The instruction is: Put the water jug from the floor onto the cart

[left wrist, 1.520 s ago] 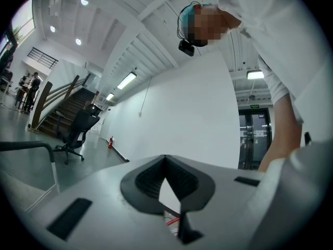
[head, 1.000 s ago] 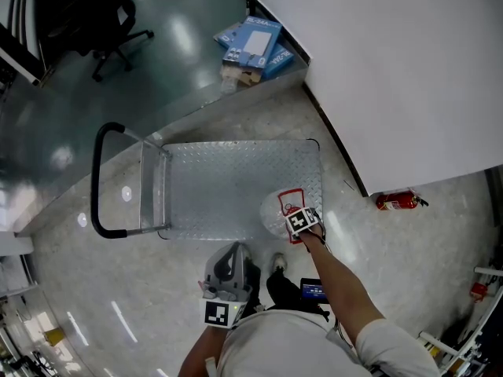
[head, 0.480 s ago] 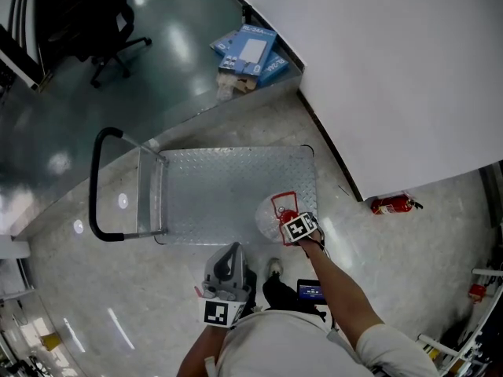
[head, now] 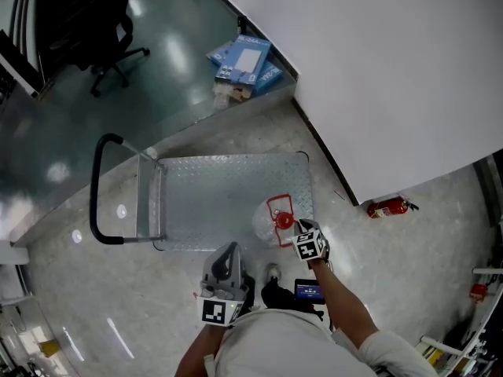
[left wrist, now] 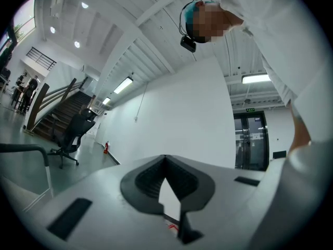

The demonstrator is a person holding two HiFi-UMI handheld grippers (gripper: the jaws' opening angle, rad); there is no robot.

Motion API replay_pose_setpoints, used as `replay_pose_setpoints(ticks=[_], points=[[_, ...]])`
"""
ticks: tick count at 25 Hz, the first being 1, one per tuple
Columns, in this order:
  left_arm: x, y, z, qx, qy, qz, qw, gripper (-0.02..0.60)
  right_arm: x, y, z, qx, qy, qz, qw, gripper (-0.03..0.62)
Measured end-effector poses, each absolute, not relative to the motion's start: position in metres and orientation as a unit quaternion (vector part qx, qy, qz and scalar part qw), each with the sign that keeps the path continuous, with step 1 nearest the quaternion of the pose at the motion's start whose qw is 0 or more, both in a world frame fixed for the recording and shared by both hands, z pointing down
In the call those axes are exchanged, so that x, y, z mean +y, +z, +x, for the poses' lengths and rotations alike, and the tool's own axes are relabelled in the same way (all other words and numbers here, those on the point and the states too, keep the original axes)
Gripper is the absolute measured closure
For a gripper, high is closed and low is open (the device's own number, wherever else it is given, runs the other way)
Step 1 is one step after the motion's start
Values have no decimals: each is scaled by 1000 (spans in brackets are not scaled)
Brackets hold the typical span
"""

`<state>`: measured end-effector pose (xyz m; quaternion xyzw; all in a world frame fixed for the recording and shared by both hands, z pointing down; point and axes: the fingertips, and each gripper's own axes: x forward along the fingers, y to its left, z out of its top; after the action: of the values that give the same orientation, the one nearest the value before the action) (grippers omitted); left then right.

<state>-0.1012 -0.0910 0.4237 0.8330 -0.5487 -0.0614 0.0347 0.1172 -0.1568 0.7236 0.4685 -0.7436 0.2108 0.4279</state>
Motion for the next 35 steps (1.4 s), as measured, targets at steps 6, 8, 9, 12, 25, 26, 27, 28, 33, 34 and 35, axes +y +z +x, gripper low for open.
replay_pose_setpoints(ticks=[6, 8, 9, 12, 25, 26, 27, 28, 33, 34, 35], points=[[-87, 418, -93, -541, -64, 838, 30, 578, -145, 668, 118, -767, 162, 518, 343, 582], [-86, 417, -89, -537, -63, 840, 29, 578, -140, 653, 117, -776, 153, 522, 319, 582], [-86, 416, -86, -536, -63, 842, 29, 578, -139, 644, 116, -780, 150, 526, 304, 582], [-86, 416, -79, -530, -64, 845, 31, 578, -139, 602, 114, -789, 130, 544, 253, 582], [-85, 398, -53, -508, -73, 858, 20, 578, -95, 425, 121, -821, 21, 568, 53, 583], [-85, 398, -53, -509, -74, 857, 20, 578, -93, 423, 122, -820, 22, 569, 50, 583], [-85, 397, -53, -509, -74, 857, 20, 578, -91, 423, 122, -820, 23, 570, 48, 583], [-84, 397, -53, -510, -74, 857, 19, 578, -90, 423, 122, -820, 23, 570, 48, 583], [-81, 396, -52, -512, -74, 856, 15, 578, -87, 423, 123, -823, 23, 566, 45, 583], [-81, 396, -53, -512, -73, 856, 16, 578, -86, 421, 123, -823, 22, 566, 42, 583], [-80, 395, -53, -513, -74, 855, 16, 578, -86, 420, 123, -824, 21, 565, 41, 583]])
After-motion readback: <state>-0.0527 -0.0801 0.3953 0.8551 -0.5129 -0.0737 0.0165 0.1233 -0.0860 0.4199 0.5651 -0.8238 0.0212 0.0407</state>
